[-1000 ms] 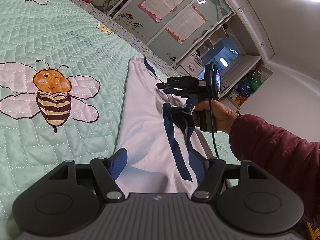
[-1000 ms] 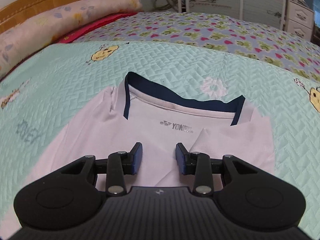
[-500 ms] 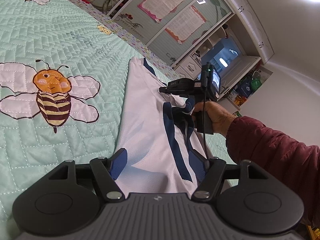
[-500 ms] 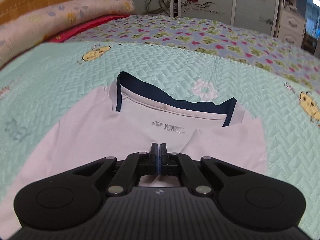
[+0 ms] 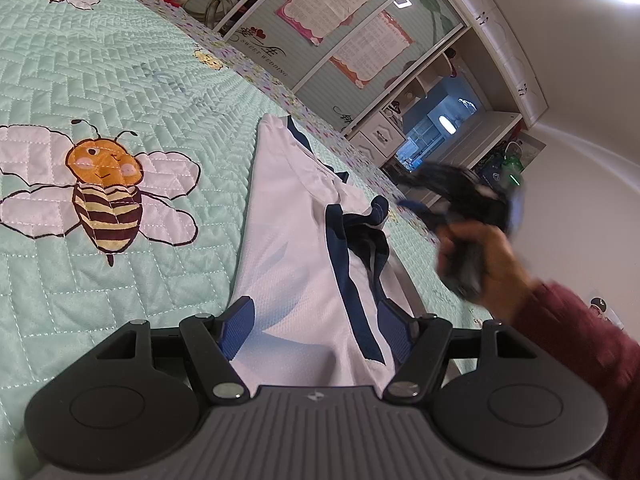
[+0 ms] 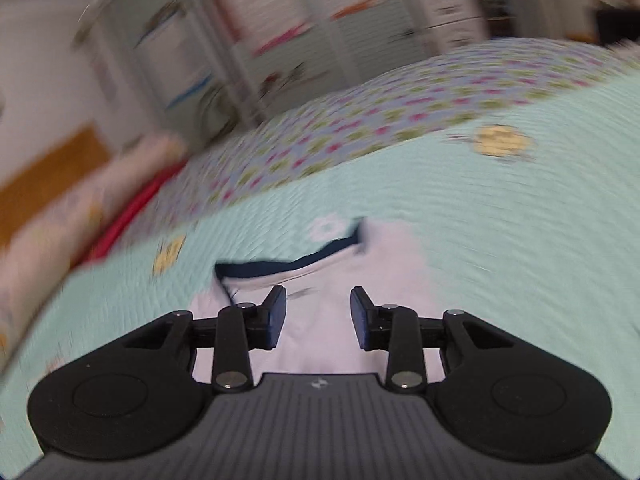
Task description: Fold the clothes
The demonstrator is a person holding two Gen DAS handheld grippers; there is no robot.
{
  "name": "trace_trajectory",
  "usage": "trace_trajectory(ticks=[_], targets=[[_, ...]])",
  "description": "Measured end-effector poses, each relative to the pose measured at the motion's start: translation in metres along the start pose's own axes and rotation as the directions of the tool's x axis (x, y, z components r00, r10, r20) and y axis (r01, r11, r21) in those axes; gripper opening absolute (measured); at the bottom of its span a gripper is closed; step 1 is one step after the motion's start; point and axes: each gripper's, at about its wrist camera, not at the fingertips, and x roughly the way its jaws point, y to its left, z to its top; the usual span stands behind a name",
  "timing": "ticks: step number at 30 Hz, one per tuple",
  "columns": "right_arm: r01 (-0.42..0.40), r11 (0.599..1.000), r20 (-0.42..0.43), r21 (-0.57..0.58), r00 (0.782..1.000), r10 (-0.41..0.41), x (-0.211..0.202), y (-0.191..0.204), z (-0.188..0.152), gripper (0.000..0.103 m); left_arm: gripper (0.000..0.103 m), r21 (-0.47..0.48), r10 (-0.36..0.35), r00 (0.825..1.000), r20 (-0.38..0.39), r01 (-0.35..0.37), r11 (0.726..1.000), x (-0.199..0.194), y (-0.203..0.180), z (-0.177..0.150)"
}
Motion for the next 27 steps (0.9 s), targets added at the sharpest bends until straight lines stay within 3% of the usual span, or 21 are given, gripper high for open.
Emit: trace_trajectory(ticks=[3, 9, 12, 16, 18, 20, 23, 27], targets=[[0.042, 0.996, -0.018, 0.082, 0.999, -0.041, -0.018, -0.024, -0.009, 0.044, 0.071, 0.000, 0.000, 1.000, 0.000, 0.000, 1.000, 0.000, 0.000, 0.000], [0.030, 0.987, -0.087, 0.160, 0.996, -0.016, -0.005, -0.038, -0.028, 0.044, 0.071, 0.001, 0.002, 1.000, -0.001, -0.002, 1.000, 0.000, -0.001, 0.001], [0.073, 0.983, -0.105, 0.171, 0.993, -0.056, 0.007, -0.037, -0.035, 0.044, 0.071, 0.001, 0.002, 1.000, -0.002, -0.002, 1.000, 0.000, -0.001, 0.001], [0.076, 0.966, -0.079, 0.248, 0.995, -0.058, 0.016, -0.044, -0.038, 0.043, 0.072, 0.001, 0.001, 1.000, -0.002, -0.001, 1.000, 0.000, -0.001, 0.002], [0.058, 0.970, -0.079, 0.236, 0.996, -0.040, 0.021, -0.043, -0.039, 0.036, 0.072, 0.000, 0.000, 1.000, -0.002, 0.000, 1.000, 0.000, 0.000, 0.002], [0.078, 0.978, -0.081, 0.193, 0.995, -0.063, 0.024, -0.038, -0.038, 0.002, 0.072, -0.001, 0.000, 1.000, -0.002, 0.000, 1.000, 0.001, 0.000, 0.002], [0.117, 0.987, -0.055, 0.110, 0.992, -0.112, 0.021, -0.025, -0.036, 0.000, 0.072, -0.002, -0.001, 1.000, -0.002, 0.001, 1.000, 0.000, 0.000, 0.002], [0.123, 0.990, -0.024, -0.072, 0.992, -0.125, 0.019, 0.024, -0.028, 0.000, 0.072, -0.003, -0.002, 1.000, -0.003, 0.002, 1.000, 0.000, 0.000, 0.003]])
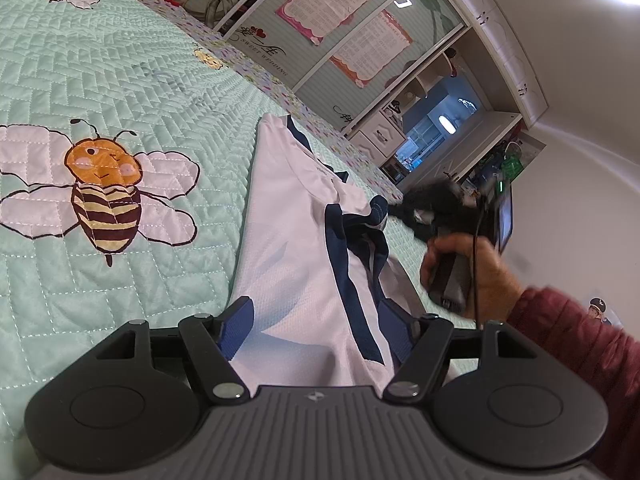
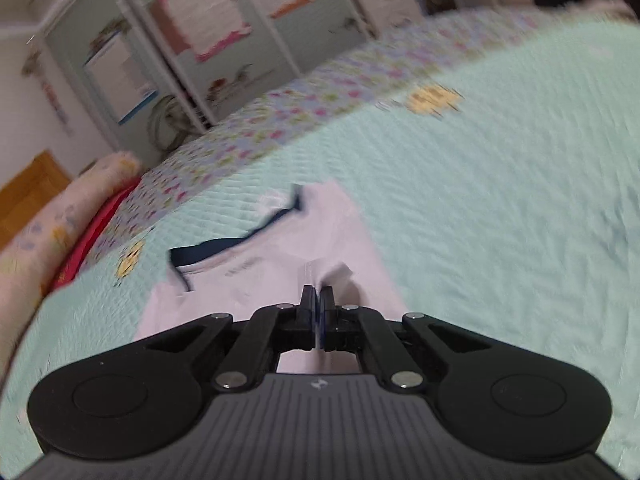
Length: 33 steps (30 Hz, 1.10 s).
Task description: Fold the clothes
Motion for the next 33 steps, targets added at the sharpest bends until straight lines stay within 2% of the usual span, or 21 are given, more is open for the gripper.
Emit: trace_trajectory(ticks=[3, 7, 10, 12, 13, 14, 18, 19, 21, 24, 26, 28, 29, 30, 31, 33], targets=[[-0.002, 0.979, -0.008, -0.204, 1.000, 0.000, 0.002, 0.058, 0.002, 0.000, 0.072, -0.001, -0.001, 1.000, -0.001, 0.001, 1.000, 0.000, 0.000, 0.000], [-0.040, 0.895, -0.032, -0.443, 0.999, 0.029, 0.012, 0.138, -0.017, 0.000, 0.072, 0.000, -0.002, 1.000, -0.003, 0.002, 1.000, 0.001, 0.000, 0.001], [-0.047, 0.830, -0.062, -0.555, 0.998, 0.015, 0.034, 0.178, -0.038, 0.000, 0.073, 0.000, -0.003, 1.000, -0.003, 0.003, 1.000, 0.001, 0.001, 0.001], [-0.050, 0.803, -0.096, -0.594, 0.995, -0.009, 0.050, 0.189, -0.049, 0.009, 0.073, 0.000, -0.003, 1.000, -0.004, 0.003, 1.000, 0.001, 0.001, 0.001], [-0.053, 0.789, -0.112, -0.612, 0.993, -0.021, 0.058, 0.195, -0.054, 0.022, 0.073, 0.000, -0.004, 1.000, -0.004, 0.004, 1.000, 0.001, 0.001, 0.001], [-0.075, 0.793, -0.125, -0.604, 0.992, -0.001, 0.060, 0.195, -0.056, 0.027, 0.073, 0.000, -0.005, 1.000, -0.004, 0.005, 1.000, 0.001, 0.001, 0.001], [-0.169, 0.886, -0.081, -0.432, 0.986, 0.149, 0.034, 0.164, -0.040, 0.033, 0.075, 0.000, -0.010, 1.000, -0.004, 0.010, 1.000, 0.002, 0.001, 0.001], [-0.170, 0.904, -0.065, -0.391, 0.985, 0.157, 0.030, 0.155, -0.035, 0.036, 0.075, 0.000, -0.011, 1.000, -0.004, 0.011, 1.000, 0.002, 0.001, 0.001], [-0.132, 0.908, -0.041, -0.398, 0.991, 0.126, 0.027, 0.145, -0.030, 0.036, 0.075, 0.001, -0.012, 1.000, -0.004, 0.012, 1.000, 0.002, 0.001, 0.001], [-0.137, 0.867, -0.070, -0.480, 0.991, 0.117, 0.034, 0.144, -0.035, 0.036, 0.075, 0.001, -0.011, 1.000, -0.004, 0.011, 1.000, 0.003, 0.001, 0.001], [-0.168, 0.857, -0.088, -0.486, 0.986, 0.143, 0.040, 0.148, -0.040, 0.036, 0.075, 0.003, -0.010, 1.000, -0.003, 0.010, 1.000, 0.003, 0.000, 0.001], [-0.149, 0.824, -0.081, -0.547, 0.989, 0.124, 0.045, 0.158, -0.049, 0.035, 0.076, 0.002, -0.011, 1.000, -0.002, 0.011, 1.000, 0.003, 0.001, 0.001], [-0.123, 0.799, -0.074, -0.589, 0.992, 0.098, 0.047, 0.163, -0.054, 0.030, 0.076, 0.001, -0.012, 1.000, -0.002, 0.012, 1.000, 0.003, 0.001, 0.001], [-0.116, 0.782, -0.074, -0.612, 0.993, 0.090, 0.050, 0.167, -0.058, 0.020, 0.076, 0.001, -0.012, 1.000, -0.002, 0.012, 1.000, 0.003, 0.001, 0.001], [-0.121, 0.771, -0.079, -0.625, 0.993, 0.092, 0.051, 0.170, -0.061, 0.000, 0.076, 0.001, -0.012, 1.000, -0.002, 0.012, 1.000, 0.003, 0.001, 0.001], [-0.094, 0.741, -0.062, -0.664, 0.996, 0.070, 0.052, 0.175, -0.067, 0.000, 0.076, 0.001, -0.013, 1.000, -0.002, 0.013, 1.000, 0.003, 0.001, 0.001]])
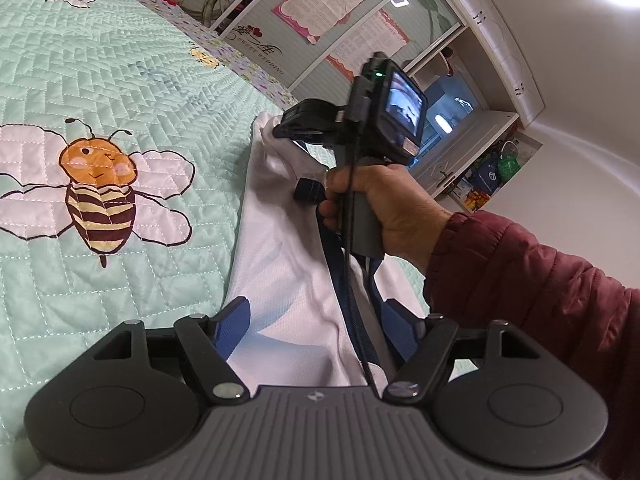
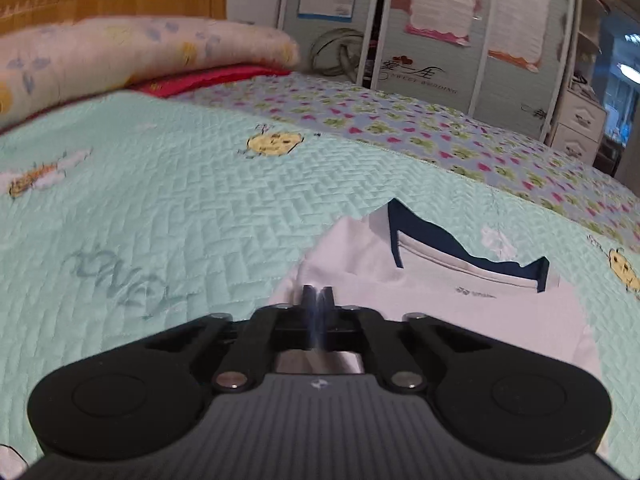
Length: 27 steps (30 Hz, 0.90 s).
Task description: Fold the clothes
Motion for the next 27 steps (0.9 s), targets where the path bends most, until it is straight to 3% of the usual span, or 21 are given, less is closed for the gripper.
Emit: trace_trajectory(ticks=[5, 9, 10, 11, 13, 15, 16, 17, 20, 22, 25, 27], targets=[[0.141, 0.986, 0.047, -0.092, 0.989, -0.137, -0.009, 0.010, 0.002, 0.000, 0.076, -0.003, -0.003, 1.000, 0.000, 0.003, 1.000, -0.001, 0.000, 0.000], [0.059, 0.998, 0.017, 0.030, 0.998, -0.060, -0.012, -0.005, 0.007, 0.002, 0.076, -0.005, -0.005, 1.000, 0.001, 0.005, 1.000, -0.001, 0.001, 0.000], [0.045, 0.998, 0.020, 0.047, 0.999, -0.046, -0.012, -0.007, 0.007, 0.007, 0.076, -0.005, -0.005, 1.000, 0.001, 0.005, 1.000, -0.001, 0.001, 0.000], [0.040, 0.998, 0.020, 0.040, 0.999, -0.041, -0.012, -0.005, 0.007, 0.027, 0.076, -0.005, -0.005, 1.000, 0.001, 0.005, 1.000, -0.001, 0.001, 0.000], [0.039, 0.999, 0.016, 0.004, 0.999, -0.039, -0.009, -0.001, 0.006, 0.045, 0.076, -0.005, -0.005, 1.000, 0.000, 0.005, 1.000, -0.001, 0.000, 0.000], [0.075, 0.995, 0.003, -0.059, 0.997, -0.075, -0.004, 0.006, 0.005, 0.043, 0.076, -0.005, -0.005, 1.000, 0.000, 0.005, 1.000, -0.001, 0.000, 0.000], [0.112, 0.991, 0.003, -0.078, 0.994, -0.112, -0.003, 0.007, 0.004, 0.032, 0.076, -0.005, -0.005, 1.000, 0.000, 0.005, 1.000, -0.001, 0.000, 0.000], [0.148, 0.984, 0.004, -0.098, 0.989, -0.148, -0.001, 0.009, 0.004, 0.000, 0.076, -0.005, -0.005, 1.000, 0.000, 0.005, 1.000, -0.001, 0.000, 0.000], [0.275, 0.945, 0.036, -0.175, 0.961, -0.273, -0.001, 0.015, 0.002, 0.000, 0.076, -0.006, -0.006, 1.000, 0.000, 0.006, 1.000, -0.001, 0.001, 0.000], [0.314, 0.908, 0.055, -0.279, 0.949, -0.311, 0.004, 0.028, -0.003, 0.000, 0.076, -0.006, -0.006, 1.000, 0.000, 0.006, 1.000, -0.001, 0.001, 0.000], [0.242, 0.906, -0.012, -0.347, 0.965, -0.263, 0.018, 0.047, -0.009, 0.000, 0.076, -0.005, -0.006, 1.000, 0.000, 0.006, 1.000, -0.001, 0.000, 0.000], [0.188, 0.935, -0.062, -0.302, 0.975, -0.216, 0.023, 0.049, -0.006, 0.005, 0.076, -0.006, -0.006, 1.000, -0.001, 0.006, 1.000, -0.001, 0.000, 0.000]])
